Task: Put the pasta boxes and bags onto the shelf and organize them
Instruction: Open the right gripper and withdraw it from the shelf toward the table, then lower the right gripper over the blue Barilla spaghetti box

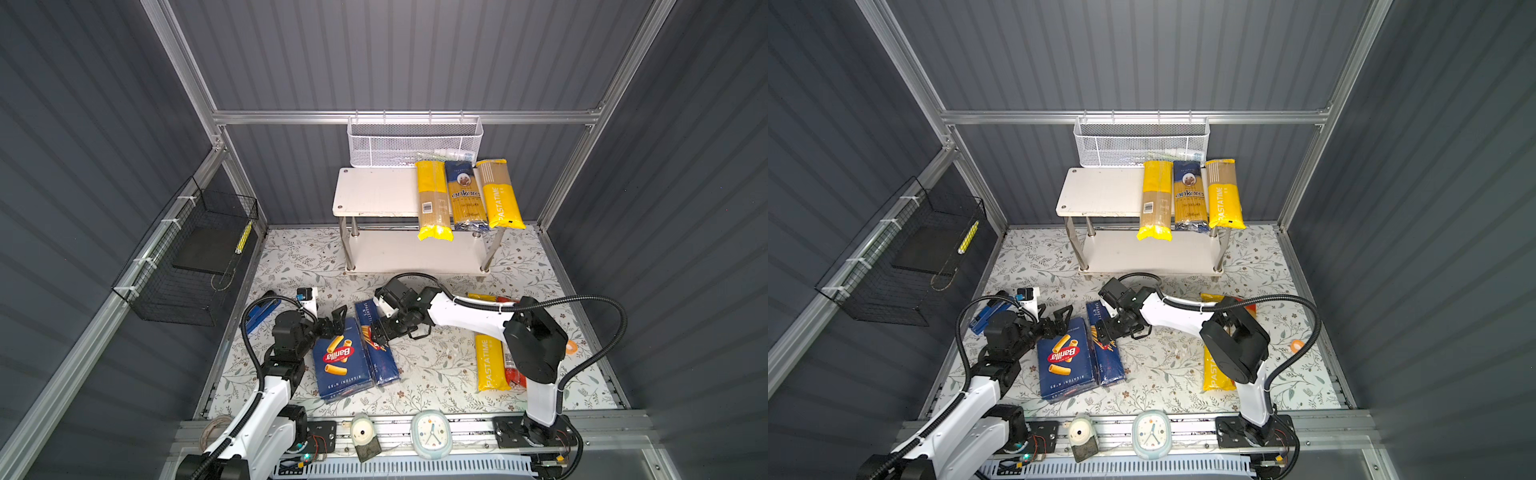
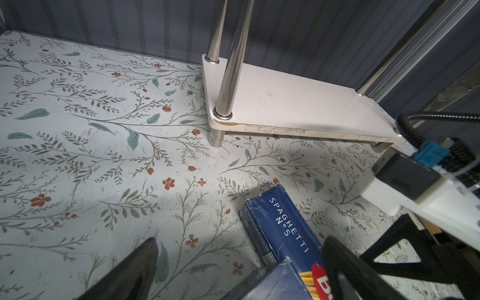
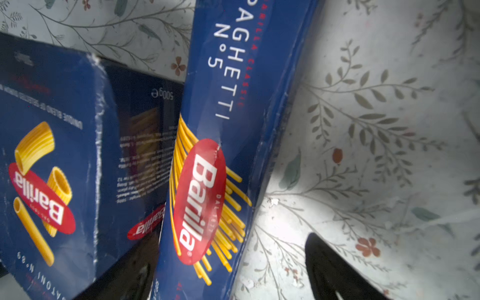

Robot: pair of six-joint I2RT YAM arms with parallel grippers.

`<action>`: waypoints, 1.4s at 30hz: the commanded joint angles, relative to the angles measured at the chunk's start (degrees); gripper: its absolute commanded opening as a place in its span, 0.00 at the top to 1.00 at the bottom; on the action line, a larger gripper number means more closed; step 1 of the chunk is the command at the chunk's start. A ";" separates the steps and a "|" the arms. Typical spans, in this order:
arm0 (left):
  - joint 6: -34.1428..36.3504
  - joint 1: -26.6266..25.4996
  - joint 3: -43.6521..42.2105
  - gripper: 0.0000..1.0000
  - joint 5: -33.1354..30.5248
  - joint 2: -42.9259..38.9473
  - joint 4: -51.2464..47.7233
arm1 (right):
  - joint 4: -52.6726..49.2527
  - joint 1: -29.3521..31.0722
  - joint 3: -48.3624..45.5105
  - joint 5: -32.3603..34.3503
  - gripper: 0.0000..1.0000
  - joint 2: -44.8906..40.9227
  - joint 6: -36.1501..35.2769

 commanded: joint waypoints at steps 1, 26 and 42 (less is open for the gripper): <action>-0.94 -0.32 1.30 0.00 -1.43 -0.33 -1.35 | -2.33 0.73 0.18 -0.71 0.11 -0.06 -2.12; -0.65 -0.32 1.82 0.01 0.20 0.34 -1.74 | -0.94 5.01 -0.57 6.62 0.09 3.59 -0.52; -0.47 -0.32 1.80 0.01 0.69 0.27 -1.63 | 1.35 0.71 -15.65 9.46 0.07 -9.89 -4.59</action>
